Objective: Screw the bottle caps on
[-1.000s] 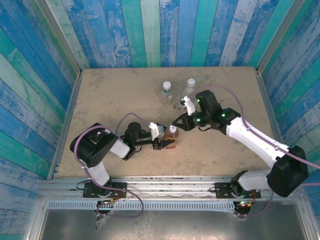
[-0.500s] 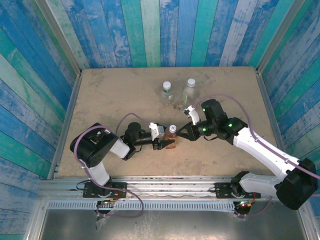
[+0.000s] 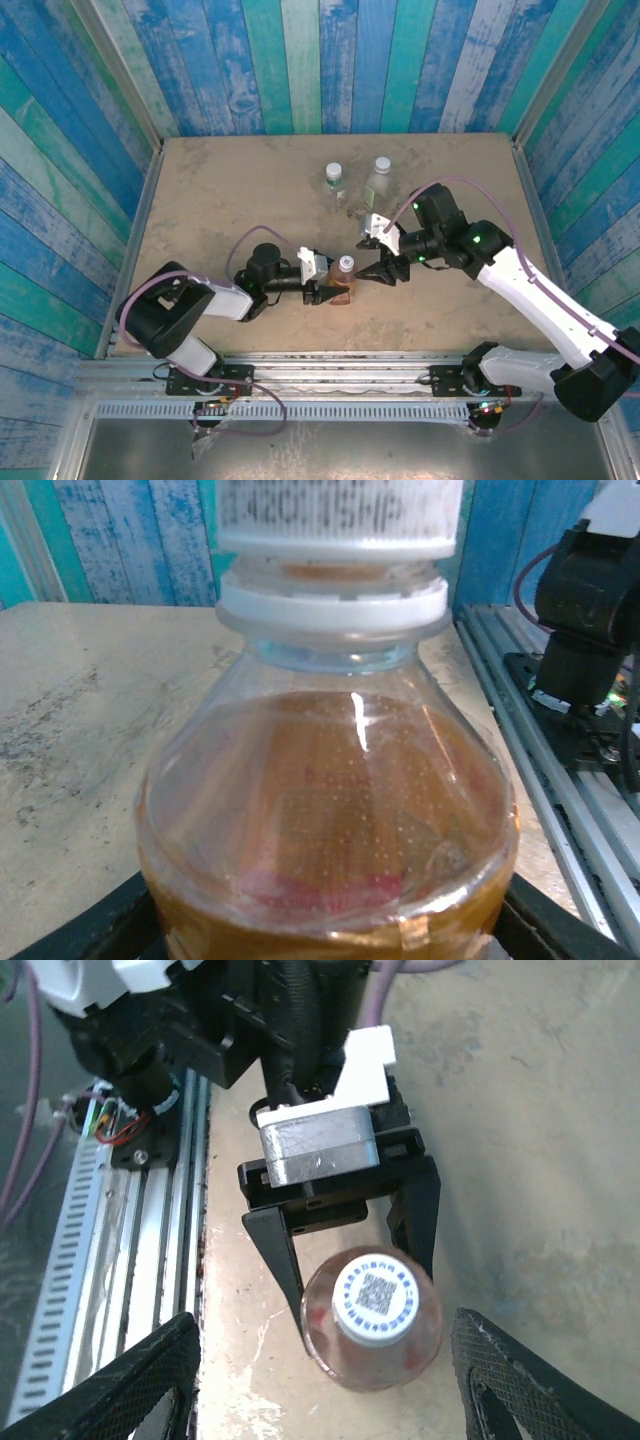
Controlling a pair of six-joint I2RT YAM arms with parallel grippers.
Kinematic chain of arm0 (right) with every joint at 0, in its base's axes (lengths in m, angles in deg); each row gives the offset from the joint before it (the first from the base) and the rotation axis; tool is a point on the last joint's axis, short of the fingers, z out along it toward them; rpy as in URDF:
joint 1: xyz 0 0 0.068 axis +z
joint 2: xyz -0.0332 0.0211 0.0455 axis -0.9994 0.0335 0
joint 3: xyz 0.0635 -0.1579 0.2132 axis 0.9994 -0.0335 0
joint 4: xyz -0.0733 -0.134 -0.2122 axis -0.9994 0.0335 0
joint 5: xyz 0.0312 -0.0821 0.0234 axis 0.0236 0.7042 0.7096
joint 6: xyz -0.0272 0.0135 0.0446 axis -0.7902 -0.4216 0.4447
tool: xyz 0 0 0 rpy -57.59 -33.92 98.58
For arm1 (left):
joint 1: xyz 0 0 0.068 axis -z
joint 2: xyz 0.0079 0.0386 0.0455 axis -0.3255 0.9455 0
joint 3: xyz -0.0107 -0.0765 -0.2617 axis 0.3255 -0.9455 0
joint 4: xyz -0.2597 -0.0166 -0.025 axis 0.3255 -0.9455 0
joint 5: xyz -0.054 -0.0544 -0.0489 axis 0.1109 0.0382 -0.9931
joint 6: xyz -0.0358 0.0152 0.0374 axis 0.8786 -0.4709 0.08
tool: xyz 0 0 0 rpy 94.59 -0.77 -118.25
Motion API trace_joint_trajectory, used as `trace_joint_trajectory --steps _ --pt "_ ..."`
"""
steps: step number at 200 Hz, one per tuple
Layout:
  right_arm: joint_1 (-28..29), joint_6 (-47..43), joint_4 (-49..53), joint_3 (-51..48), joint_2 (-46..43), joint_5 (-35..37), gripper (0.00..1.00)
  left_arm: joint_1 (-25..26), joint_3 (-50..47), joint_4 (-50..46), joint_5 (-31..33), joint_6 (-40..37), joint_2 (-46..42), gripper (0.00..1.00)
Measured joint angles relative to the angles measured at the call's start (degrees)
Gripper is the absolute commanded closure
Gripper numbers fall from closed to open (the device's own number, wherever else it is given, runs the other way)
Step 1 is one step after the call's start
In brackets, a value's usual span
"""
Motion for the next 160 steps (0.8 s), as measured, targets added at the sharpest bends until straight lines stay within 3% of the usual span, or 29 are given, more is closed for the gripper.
trace_joint_trajectory --steps 57,160 --pt "1.7 -15.0 9.1 8.9 8.8 -1.4 0.48 0.3 0.0 -5.6 -0.7 -2.5 -2.8 0.38" --pt "2.6 -19.2 12.5 11.0 15.4 -1.6 0.62 0.5 0.0 -7.1 -1.6 -2.5 -4.2 0.38"
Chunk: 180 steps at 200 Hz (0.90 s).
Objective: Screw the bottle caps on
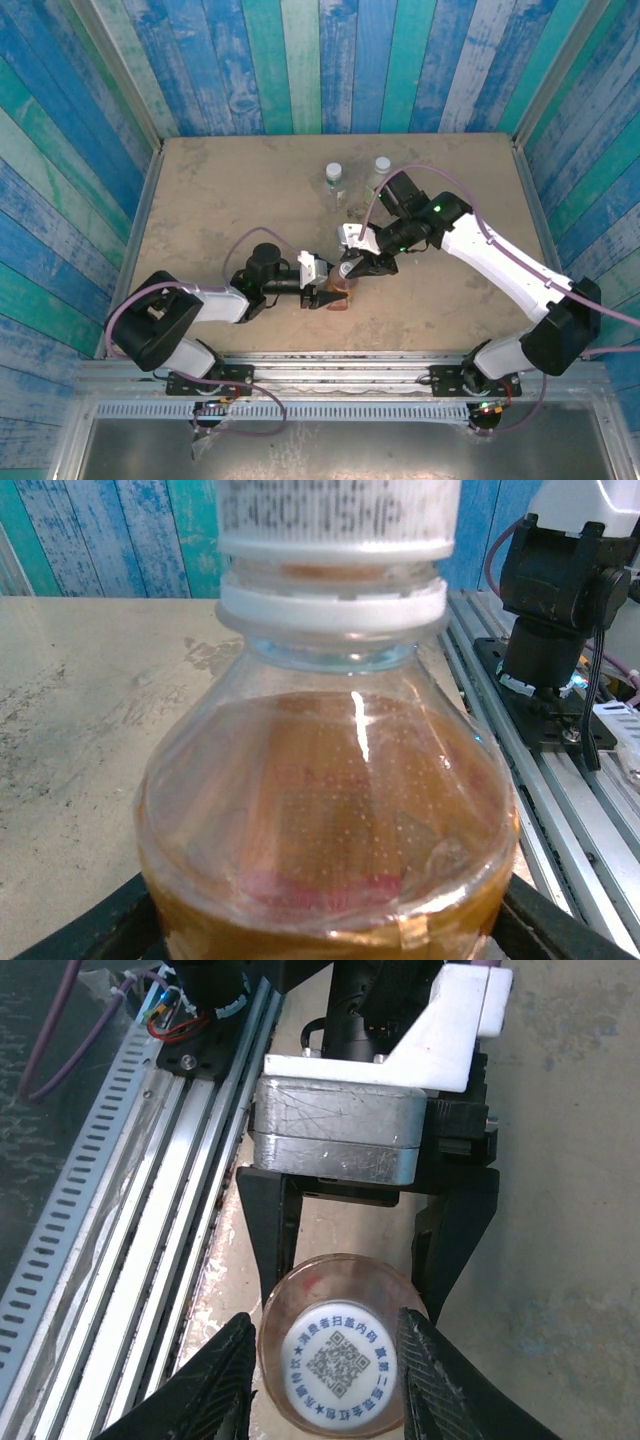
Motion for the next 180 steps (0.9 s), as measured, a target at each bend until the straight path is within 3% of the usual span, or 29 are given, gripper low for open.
trace_joint_trajectory --steps 28,68,95,117,142,180 --pt "0.0 0.0 0.0 0.0 0.8 0.0 0.65 0.0 0.0 0.0 -0.1 0.0 -0.7 0.38" --pt "0.1 0.2 0.0 0.0 0.8 0.4 0.82 0.0 0.0 -0.3 0.3 0.0 -0.8 0.39" --pt "0.1 4.5 -1.6 0.0 0.6 2.8 0.89 0.3 0.0 -0.3 4.3 0.0 -0.9 0.40" --pt "0.8 14.7 -7.3 -1.9 -1.1 8.4 0.96 0.7 0.5 -1.1 11.6 -0.9 -1.6 0.41" --pt "3.3 31.9 -16.1 -6.4 -4.9 20.8 0.99 2.1 2.5 -3.0 21.8 -2.4 -1.6 0.43" --pt "7.9 59.6 -21.5 -6.7 -5.7 38.7 0.96 3.7 5.0 -3.2 34.0 -4.1 -1.6 0.43"
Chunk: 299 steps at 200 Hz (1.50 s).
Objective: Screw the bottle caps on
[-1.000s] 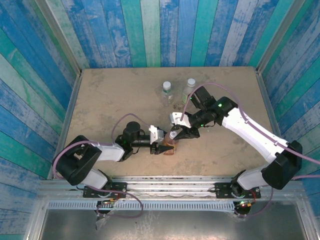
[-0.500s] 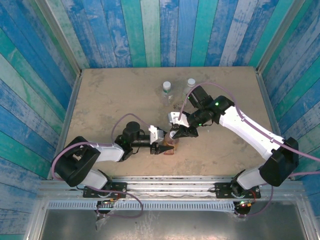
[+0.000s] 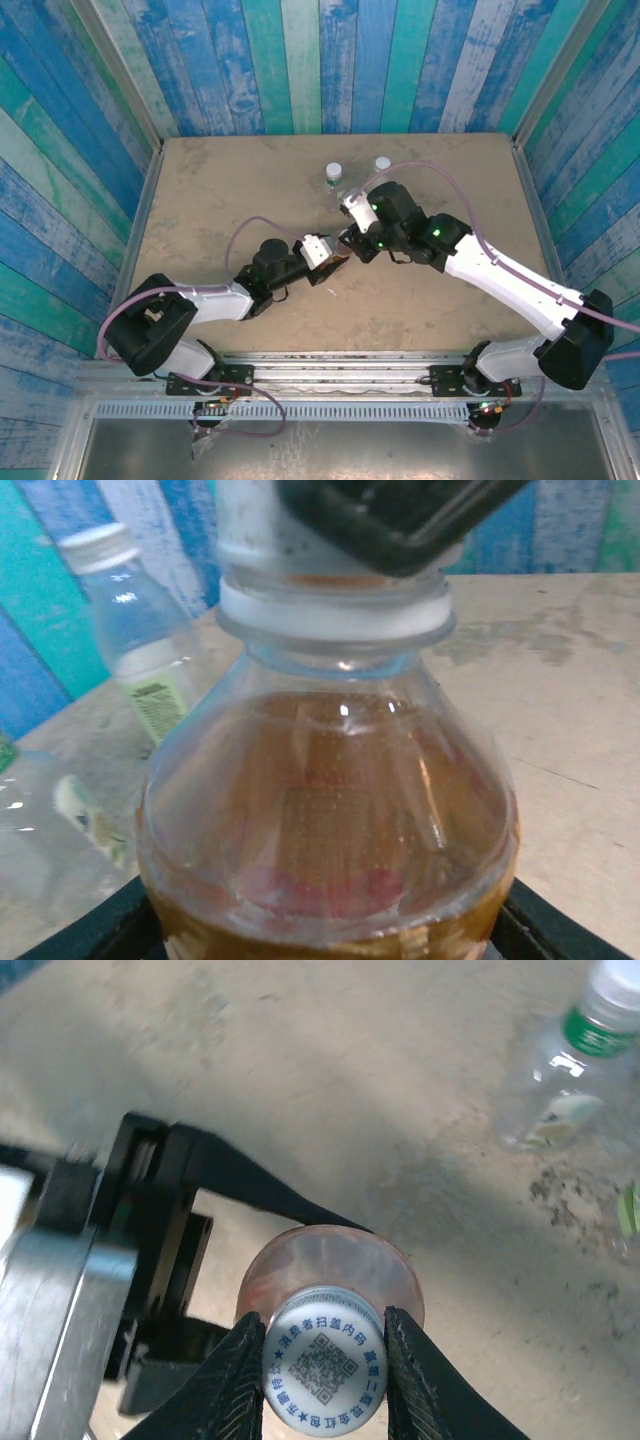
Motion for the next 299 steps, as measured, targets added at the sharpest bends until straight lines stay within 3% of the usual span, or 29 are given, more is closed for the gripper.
trace_joint_trajectory --steps 11,39,68,111,138,172,229,299 --pt "0.7 4.6 -0.3 0.0 0.0 2.6 0.89 0.2 0.3 -0.2 1.4 -0.5 0.0 0.45" --pt "1.2 6.8 0.1 0.1 -0.4 3.9 0.50 0.5 0.2 -0.1 2.1 -2.3 -0.1 0.44" --pt "0.9 -6.1 3.3 -0.7 -4.3 0.2 0.36 -0.2 -2.6 -0.7 2.4 -6.0 -3.2 0.44" --pt "2.5 -34.7 6.1 -2.8 -12.3 -4.3 0.37 -0.2 -5.0 -6.3 2.1 -14.7 -10.1 0.43" --pt "6.5 -52.0 6.6 -3.1 -11.8 -0.9 0.37 -0.2 -5.4 -9.7 2.0 -19.9 -14.0 0.43" --pt "9.5 -65.2 5.2 -3.3 -8.7 4.7 0.42 -0.2 -6.1 -12.8 1.4 -23.5 -16.5 0.42" --pt "10.8 -71.3 4.0 -2.9 -3.7 7.0 0.62 -0.2 -6.3 -14.8 0.2 -25.4 -16.9 0.42" --pt "10.8 -70.9 4.5 -1.6 -1.6 6.9 0.76 -0.2 -6.5 -15.8 0.0 -25.3 -17.4 0.42"
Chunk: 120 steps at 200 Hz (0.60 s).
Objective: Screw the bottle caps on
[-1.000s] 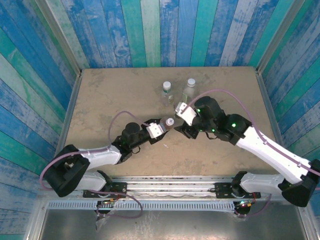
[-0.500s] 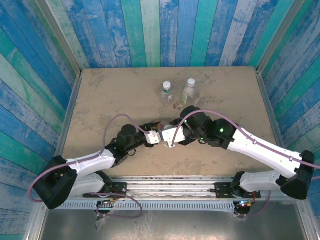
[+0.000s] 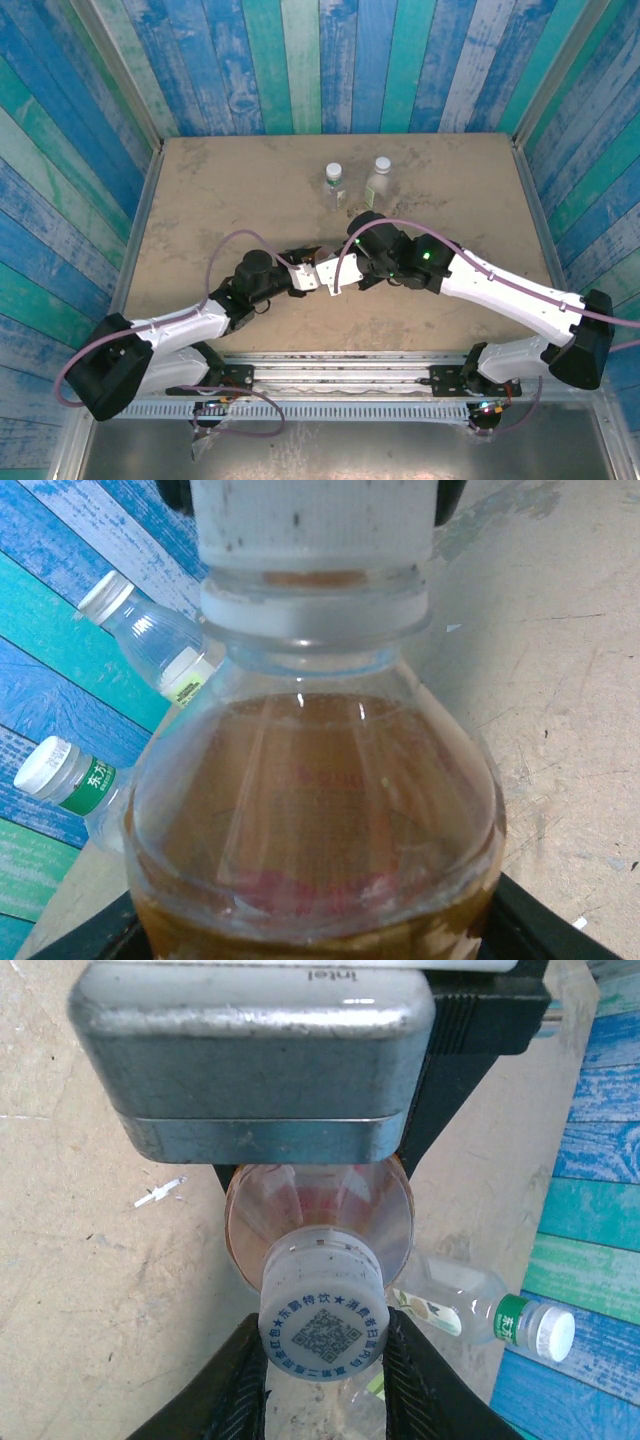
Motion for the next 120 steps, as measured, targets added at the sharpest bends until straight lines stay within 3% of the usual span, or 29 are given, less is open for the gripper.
trace_joint_trajectory --steps 25,51,91,120 --pt "-0.3 2.7 -0.1 0.0 0.1 -0.8 0.85 0.0 0.0 -0.1 0.6 0.2 0.0 0.43" --pt "-1.9 13.1 -2.8 -1.2 -1.0 -3.2 0.94 0.1 0.0 1.6 2.2 0.5 0.0 0.43" --pt "-2.4 38.8 -8.8 -5.3 -3.8 -4.6 0.94 0.1 0.0 3.7 3.2 0.9 0.3 0.43" --pt "-2.5 64.2 -9.9 -5.6 -3.7 -4.6 0.89 0.0 0.0 4.3 3.9 1.4 0.7 0.43"
